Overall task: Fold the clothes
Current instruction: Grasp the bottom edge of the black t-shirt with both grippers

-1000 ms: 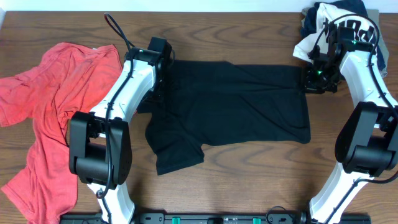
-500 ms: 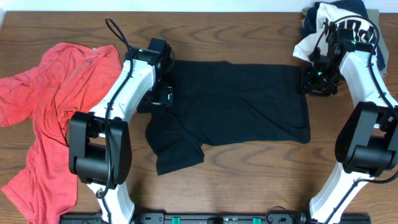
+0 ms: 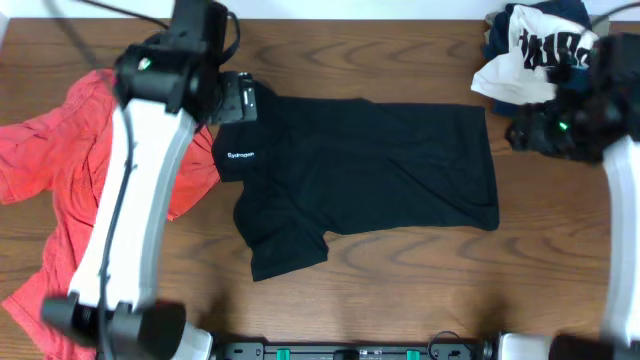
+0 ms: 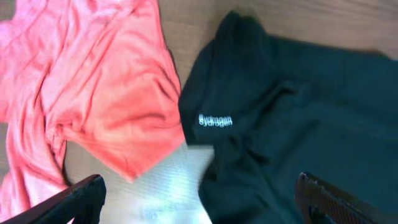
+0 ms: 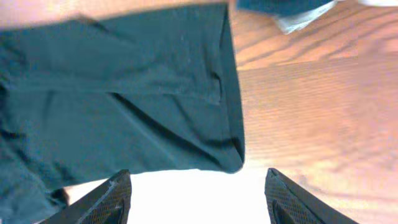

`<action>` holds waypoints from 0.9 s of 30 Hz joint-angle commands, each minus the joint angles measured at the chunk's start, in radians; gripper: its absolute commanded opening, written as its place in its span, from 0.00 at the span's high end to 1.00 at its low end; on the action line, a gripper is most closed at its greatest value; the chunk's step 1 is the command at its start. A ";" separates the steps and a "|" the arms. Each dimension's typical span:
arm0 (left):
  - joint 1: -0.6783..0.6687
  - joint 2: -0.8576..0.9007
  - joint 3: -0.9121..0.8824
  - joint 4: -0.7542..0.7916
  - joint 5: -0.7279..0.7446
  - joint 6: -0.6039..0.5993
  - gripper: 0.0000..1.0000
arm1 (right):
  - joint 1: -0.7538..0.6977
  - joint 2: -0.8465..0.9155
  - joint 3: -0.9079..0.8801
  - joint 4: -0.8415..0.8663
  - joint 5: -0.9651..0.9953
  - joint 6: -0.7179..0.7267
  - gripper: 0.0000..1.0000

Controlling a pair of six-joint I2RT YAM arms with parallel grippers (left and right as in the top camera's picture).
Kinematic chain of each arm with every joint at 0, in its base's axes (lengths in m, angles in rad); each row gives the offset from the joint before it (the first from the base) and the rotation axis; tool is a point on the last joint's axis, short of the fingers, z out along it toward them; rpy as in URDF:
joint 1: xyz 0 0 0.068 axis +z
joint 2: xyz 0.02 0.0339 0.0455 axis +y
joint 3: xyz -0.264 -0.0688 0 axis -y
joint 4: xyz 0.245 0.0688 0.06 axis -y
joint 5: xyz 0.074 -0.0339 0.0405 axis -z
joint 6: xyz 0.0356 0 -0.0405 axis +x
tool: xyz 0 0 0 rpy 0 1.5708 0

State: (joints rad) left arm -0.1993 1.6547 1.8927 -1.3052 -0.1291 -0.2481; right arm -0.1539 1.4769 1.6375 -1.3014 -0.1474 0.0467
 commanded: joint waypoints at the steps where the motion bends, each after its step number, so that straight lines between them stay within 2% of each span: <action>1: -0.004 -0.011 -0.068 -0.066 0.014 -0.119 0.02 | -0.001 -0.095 -0.110 -0.013 0.051 0.083 0.34; 6: -0.019 -0.078 -0.327 -0.047 0.048 -0.132 0.02 | -0.001 -0.223 -0.333 0.045 0.051 0.119 0.36; 8: -0.037 -0.117 -0.460 0.016 0.111 -0.132 0.00 | -0.002 -0.243 -0.410 0.075 0.053 0.137 0.37; 11: -0.072 -0.166 -0.653 0.132 0.220 -0.130 0.03 | -0.002 -0.242 -0.481 0.120 0.039 0.140 0.37; 14: -0.124 -0.180 -0.808 0.229 0.320 -0.077 0.03 | -0.002 -0.242 -0.519 0.166 0.025 0.140 0.38; 17: -0.178 -0.171 -0.916 0.288 0.339 -0.084 0.03 | -0.002 -0.242 -0.525 0.187 0.024 0.140 0.38; 20: -0.222 -0.169 -0.998 0.334 0.339 -0.154 0.03 | -0.002 -0.242 -0.525 0.198 0.024 0.140 0.38; 27: -0.299 -0.169 -1.096 0.395 0.338 -0.257 0.04 | -0.002 -0.242 -0.525 0.215 0.024 0.140 0.39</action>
State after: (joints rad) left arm -0.4744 1.4940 0.8219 -0.9287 0.1997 -0.4412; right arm -0.1539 1.2465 1.1168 -1.0927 -0.1165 0.1757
